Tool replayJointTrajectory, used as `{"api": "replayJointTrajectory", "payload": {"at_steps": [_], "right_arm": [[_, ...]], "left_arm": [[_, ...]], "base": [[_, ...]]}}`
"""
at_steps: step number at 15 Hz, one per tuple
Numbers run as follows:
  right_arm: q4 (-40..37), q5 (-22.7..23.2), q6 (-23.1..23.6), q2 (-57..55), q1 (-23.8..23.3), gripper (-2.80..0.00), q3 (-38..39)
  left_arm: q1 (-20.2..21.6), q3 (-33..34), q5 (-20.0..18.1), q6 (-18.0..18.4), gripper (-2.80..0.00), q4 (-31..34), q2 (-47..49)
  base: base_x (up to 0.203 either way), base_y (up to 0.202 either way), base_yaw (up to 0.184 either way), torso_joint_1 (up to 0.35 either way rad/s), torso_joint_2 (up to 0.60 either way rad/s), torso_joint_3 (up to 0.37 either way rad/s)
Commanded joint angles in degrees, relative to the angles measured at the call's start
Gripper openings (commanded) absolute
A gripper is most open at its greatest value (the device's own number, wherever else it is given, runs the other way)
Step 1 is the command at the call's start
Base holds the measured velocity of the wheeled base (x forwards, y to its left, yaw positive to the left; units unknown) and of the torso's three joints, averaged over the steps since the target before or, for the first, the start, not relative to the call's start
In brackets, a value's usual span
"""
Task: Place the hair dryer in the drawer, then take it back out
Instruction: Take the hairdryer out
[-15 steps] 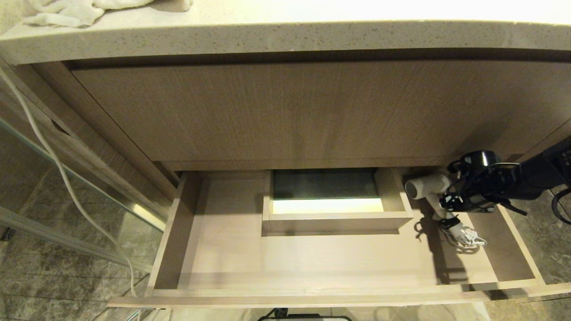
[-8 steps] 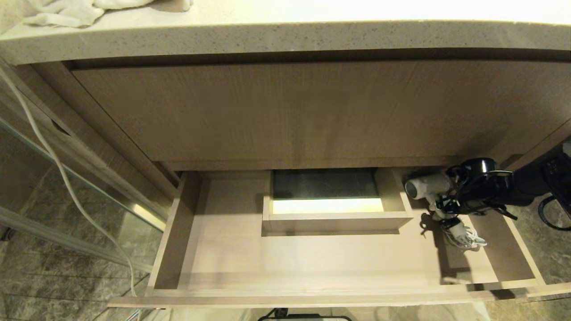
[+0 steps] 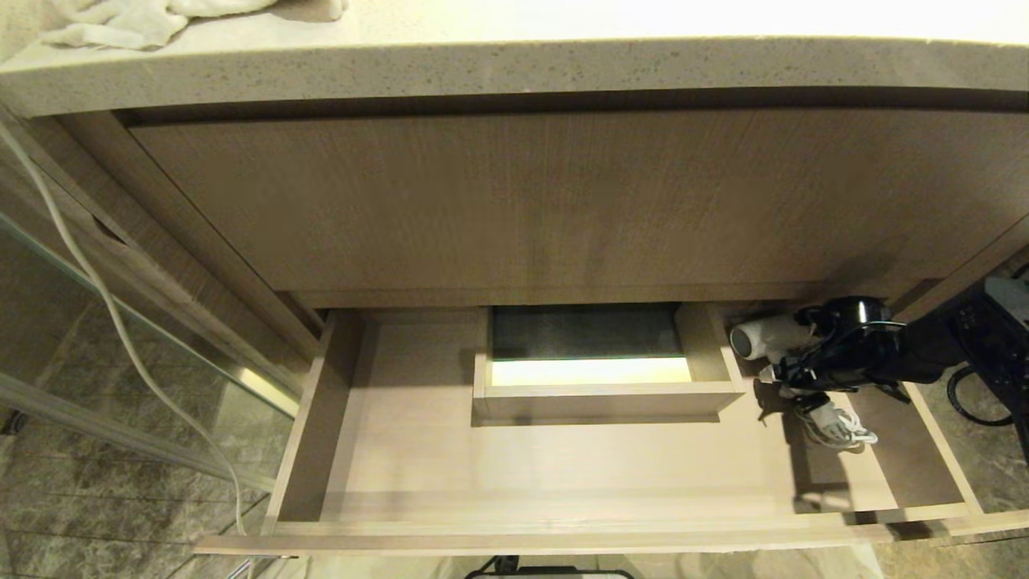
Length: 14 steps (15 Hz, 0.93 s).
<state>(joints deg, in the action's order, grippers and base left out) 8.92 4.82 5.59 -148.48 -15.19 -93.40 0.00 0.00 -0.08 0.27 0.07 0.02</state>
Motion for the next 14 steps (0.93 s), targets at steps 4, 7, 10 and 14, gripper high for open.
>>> {"api": "replayJointTrajectory", "payload": {"at_steps": [4, 7, 10, 14], "right_arm": [[0.7, 0.2, 1.6, -1.5, -0.7, -2.8, -0.4], [0.7, -0.1, 4.0, -0.2, -0.8, -2.8, 0.5], [0.6, 0.0, 5.2, 4.0, -0.9, -2.8, 2.5], [0.4, 0.0, 5.2, 9.6, -1.3, -2.8, 7.9]], "left_arm": [[0.0, 0.1, 0.0, 0.0, -2.8, 0.0, 0.1], [0.0, 0.1, 0.0, 0.0, -2.8, 0.0, 0.1], [0.0, 0.1, 0.0, 0.0, -2.8, 0.0, 0.1], [0.0, 0.1, 0.0, 0.0, -2.8, 0.0, 0.1]], "base": [[0.0, 0.0, 0.0, 0.0, 0.0, 0.0], [0.0, 0.0, 0.0, 0.0, 0.0, 0.0], [0.0, 0.0, 0.0, 0.0, 0.0, 0.0], [0.0, 0.0, 0.0, 0.0, 0.0, 0.0]]}}
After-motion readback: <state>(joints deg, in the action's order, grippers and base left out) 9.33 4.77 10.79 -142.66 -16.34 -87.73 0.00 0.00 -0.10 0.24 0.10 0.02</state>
